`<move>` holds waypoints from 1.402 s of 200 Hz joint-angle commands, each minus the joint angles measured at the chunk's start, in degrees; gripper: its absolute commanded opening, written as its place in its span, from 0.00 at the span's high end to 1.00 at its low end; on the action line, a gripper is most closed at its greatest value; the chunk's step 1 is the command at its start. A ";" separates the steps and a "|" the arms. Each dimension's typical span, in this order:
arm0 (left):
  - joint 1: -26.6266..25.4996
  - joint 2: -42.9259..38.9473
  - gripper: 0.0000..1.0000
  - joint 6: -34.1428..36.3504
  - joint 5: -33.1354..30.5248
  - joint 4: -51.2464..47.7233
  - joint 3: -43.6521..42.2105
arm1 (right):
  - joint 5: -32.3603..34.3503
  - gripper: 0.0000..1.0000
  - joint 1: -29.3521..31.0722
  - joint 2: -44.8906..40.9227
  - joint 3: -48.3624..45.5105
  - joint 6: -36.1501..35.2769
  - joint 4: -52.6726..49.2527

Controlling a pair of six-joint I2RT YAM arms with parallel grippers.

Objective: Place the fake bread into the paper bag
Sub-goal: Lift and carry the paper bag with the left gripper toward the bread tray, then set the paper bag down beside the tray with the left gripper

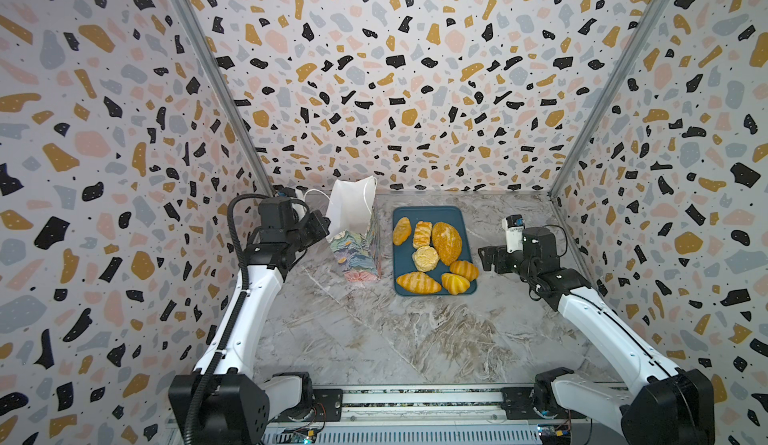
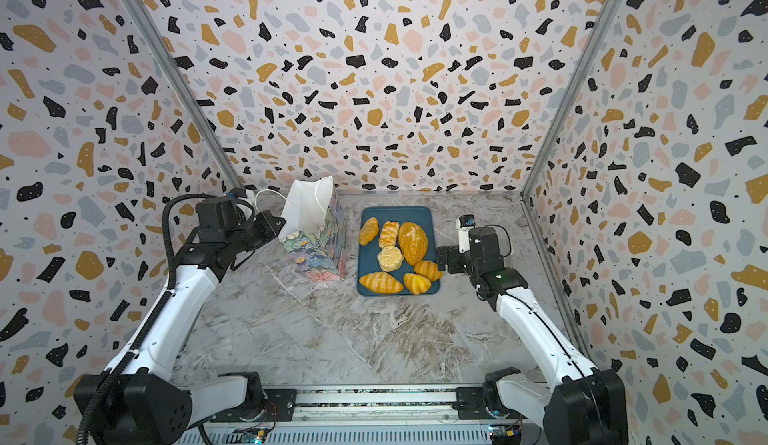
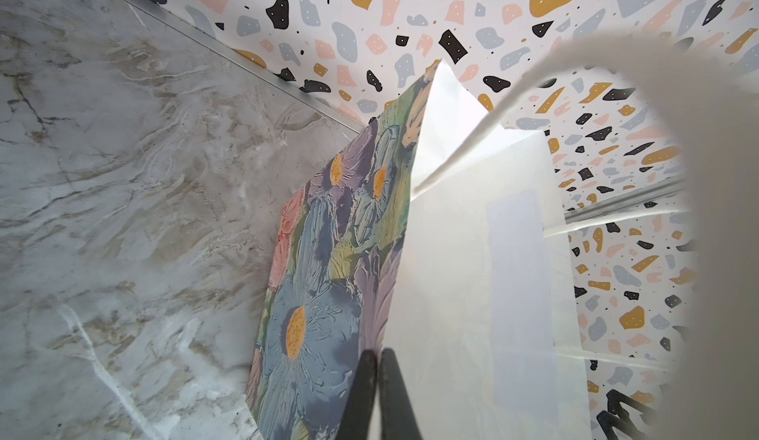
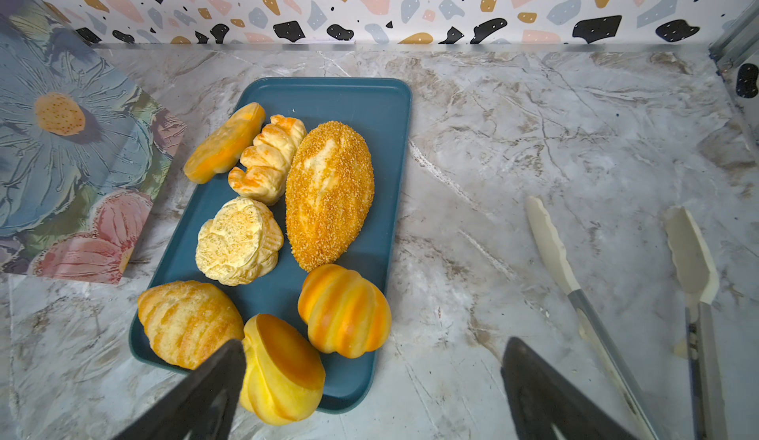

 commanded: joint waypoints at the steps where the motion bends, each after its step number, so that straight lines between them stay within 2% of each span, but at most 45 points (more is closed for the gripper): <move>1: -0.25 -0.72 0.88 -0.79 -0.12 2.77 -1.23 | -0.05 0.01 0.21 -1.37 0.52 0.64 -0.79; 28: -0.25 -0.13 0.69 -0.73 -0.16 3.15 -1.49 | -0.05 0.01 0.27 -1.47 0.52 0.65 -0.96; 50: -0.25 0.40 0.59 -0.62 -0.11 3.13 -1.38 | 0.10 0.01 0.27 -1.57 0.52 0.65 -1.15; 92: -0.25 -0.23 0.32 -0.80 -0.01 2.87 1.09 | 0.21 0.01 0.31 -1.41 0.64 0.67 -1.22; 123: -0.25 -1.28 0.16 -0.50 0.86 2.18 3.61 | -0.14 0.01 0.27 -1.06 0.79 0.83 -1.48; 140: -0.25 -1.73 0.00 0.14 1.87 1.86 4.91 | 0.27 0.01 0.20 -1.04 1.37 -1.10 -2.25; 158: -0.25 -1.85 0.00 0.97 3.09 1.90 6.09 | 3.23 0.01 -0.27 -1.21 2.65 -2.57 -3.84; 235: 0.48 1.91 0.01 6.49 5.93 2.68 10.75 | 2.07 0.01 -2.26 -2.29 5.18 -1.67 -5.68; 280: 2.73 3.08 0.02 8.15 11.81 8.72 9.53 | 4.41 0.01 -3.04 -2.35 8.13 -0.78 -9.10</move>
